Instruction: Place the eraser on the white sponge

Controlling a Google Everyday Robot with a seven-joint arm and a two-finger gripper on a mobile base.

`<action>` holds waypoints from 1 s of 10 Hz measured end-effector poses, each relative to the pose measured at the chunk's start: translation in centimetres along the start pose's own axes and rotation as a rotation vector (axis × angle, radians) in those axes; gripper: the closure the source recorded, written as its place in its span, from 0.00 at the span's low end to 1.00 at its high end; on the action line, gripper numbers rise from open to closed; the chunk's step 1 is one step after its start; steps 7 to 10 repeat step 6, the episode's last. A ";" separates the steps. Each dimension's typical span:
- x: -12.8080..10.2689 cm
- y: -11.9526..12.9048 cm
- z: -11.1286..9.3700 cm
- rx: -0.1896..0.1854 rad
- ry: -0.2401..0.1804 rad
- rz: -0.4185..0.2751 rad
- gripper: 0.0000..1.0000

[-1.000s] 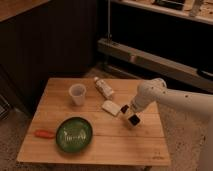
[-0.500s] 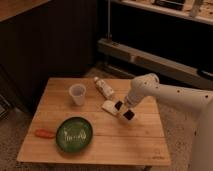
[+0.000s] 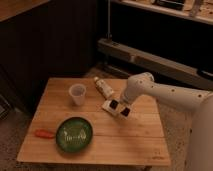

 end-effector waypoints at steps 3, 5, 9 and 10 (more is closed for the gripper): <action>-1.8 -0.4 0.9 -0.001 0.035 -0.020 0.92; -2.1 -0.9 1.2 0.002 0.063 -0.015 0.92; -2.7 -1.0 1.4 0.003 0.070 -0.018 0.92; -2.7 -1.0 1.4 0.003 0.070 -0.018 0.92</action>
